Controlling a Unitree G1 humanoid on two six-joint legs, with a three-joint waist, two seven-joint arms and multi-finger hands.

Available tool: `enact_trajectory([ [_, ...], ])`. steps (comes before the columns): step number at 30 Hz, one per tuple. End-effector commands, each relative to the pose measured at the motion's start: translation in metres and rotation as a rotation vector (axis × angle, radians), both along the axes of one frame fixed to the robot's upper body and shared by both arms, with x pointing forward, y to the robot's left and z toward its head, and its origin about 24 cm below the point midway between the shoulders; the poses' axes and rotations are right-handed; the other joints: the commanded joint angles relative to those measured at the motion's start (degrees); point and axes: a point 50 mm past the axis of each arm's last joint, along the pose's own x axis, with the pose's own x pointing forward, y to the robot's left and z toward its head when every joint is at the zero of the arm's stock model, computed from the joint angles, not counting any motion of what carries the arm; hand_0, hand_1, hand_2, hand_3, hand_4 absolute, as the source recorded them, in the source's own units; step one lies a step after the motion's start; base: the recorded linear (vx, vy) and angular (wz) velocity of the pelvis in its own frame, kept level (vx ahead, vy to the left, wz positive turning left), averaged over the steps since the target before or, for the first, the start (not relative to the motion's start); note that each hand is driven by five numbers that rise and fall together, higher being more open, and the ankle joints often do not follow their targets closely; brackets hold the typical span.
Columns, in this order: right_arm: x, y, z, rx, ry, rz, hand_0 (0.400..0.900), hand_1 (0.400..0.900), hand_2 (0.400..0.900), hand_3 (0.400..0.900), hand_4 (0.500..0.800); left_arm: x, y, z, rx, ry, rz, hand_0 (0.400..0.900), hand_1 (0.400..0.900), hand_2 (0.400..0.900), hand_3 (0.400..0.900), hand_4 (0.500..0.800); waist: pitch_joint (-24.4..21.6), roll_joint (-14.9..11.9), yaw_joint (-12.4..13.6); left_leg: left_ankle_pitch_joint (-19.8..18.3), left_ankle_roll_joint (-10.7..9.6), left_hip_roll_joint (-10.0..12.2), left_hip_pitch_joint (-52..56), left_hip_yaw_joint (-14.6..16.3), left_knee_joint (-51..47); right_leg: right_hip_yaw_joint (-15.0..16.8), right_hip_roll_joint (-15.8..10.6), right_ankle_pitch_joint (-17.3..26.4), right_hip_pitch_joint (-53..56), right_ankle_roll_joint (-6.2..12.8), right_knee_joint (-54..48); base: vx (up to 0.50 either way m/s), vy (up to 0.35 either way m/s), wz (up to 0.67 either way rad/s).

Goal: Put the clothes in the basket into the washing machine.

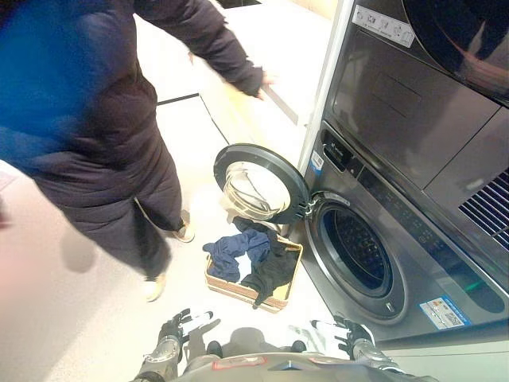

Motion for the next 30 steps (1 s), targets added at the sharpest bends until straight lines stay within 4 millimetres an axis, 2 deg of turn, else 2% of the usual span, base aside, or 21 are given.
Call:
enact_trajectory([
  [1, 0.045, -0.001, 0.013, -0.001, -0.128, -0.003, 0.900, 0.900, 0.900, 0.900, 0.800, 0.045, 0.002, 0.014, 0.016, -0.125, -0.025, 0.900, 0.900, 0.900, 0.900, 0.800, 2.0, -1.6, 0.3, -4.6, -1.4, -0.4, 2.5, 0.6, 0.6, -1.3, -1.8, 0.2, 1.4, 3.61, 0.4, 0.00, 0.000, 0.00],
  [17, 0.047, -0.001, 0.014, 0.002, -0.131, 0.005, 0.900, 0.900, 0.900, 0.900, 0.800, 0.045, 0.003, 0.014, 0.003, -0.122, -0.025, 0.900, 0.900, 0.900, 0.900, 0.800, 1.9, -1.6, 0.4, -4.7, -1.4, -0.4, 2.6, 0.7, 0.6, -1.5, -1.9, 0.2, 1.5, 3.70, 0.3, 0.00, 0.000, 0.00],
  [20, 0.054, -0.001, 0.017, 0.005, -0.171, -0.007, 0.900, 0.900, 0.900, 0.900, 0.800, 0.049, 0.004, 0.016, -0.002, -0.147, -0.004, 0.900, 0.900, 0.900, 0.900, 0.800, 2.2, -1.6, 0.5, -4.6, -1.3, -0.5, 2.3, 0.4, 0.7, -1.4, -1.9, 0.3, 1.2, 3.70, 0.3, 0.00, 0.000, 0.00],
  [23, 0.081, -0.001, 0.031, -0.014, -0.292, -0.001, 0.900, 0.900, 0.900, 0.900, 0.800, 0.066, 0.006, 0.025, 0.006, -0.229, 0.034, 0.900, 0.900, 0.900, 0.900, 0.800, 4.1, -1.7, 0.6, -4.2, -1.2, -0.6, 0.7, 0.1, 1.1, -1.2, -2.1, 0.7, -0.6, 3.77, 0.9, -0.10, 0.011, 0.03],
  [26, 0.134, 0.016, 0.071, -0.071, -0.551, 0.200, 0.900, 0.900, 0.900, 0.900, 0.800, 0.110, 0.005, 0.060, 0.003, -0.498, 0.065, 0.900, 0.900, 0.900, 0.900, 0.800, 8.4, -2.3, 1.2, -3.8, -0.9, -0.6, -4.9, -0.9, 4.7, -0.8, -2.8, 0.9, -6.0, 3.62, 4.5, -0.27, -0.007, 0.05],
  [29, 0.170, 0.029, 0.112, -0.133, -0.748, 0.389, 0.900, 0.900, 0.900, 0.900, 0.800, 0.138, 0.004, 0.099, -0.014, -0.731, 0.073, 0.900, 0.900, 0.900, 0.900, 0.800, 12.9, -3.3, 2.0, -4.7, -0.7, -0.6, -12.9, -2.6, 11.6, -0.3, -4.1, 0.8, -13.4, 3.10, 10.1, -0.27, -0.029, 0.10],
  [30, 0.176, 0.031, 0.119, -0.146, -0.774, 0.423, 0.900, 0.900, 0.900, 0.900, 0.800, 0.141, 0.001, 0.104, -0.025, -0.760, 0.067, 0.900, 0.900, 0.900, 0.900, 0.800, 13.7, -3.5, 2.3, -4.8, -0.8, -0.2, -15.2, -2.9, 13.0, -0.4, -4.6, 0.7, -15.4, 2.98, 10.9, -0.19, -0.044, 0.19],
])
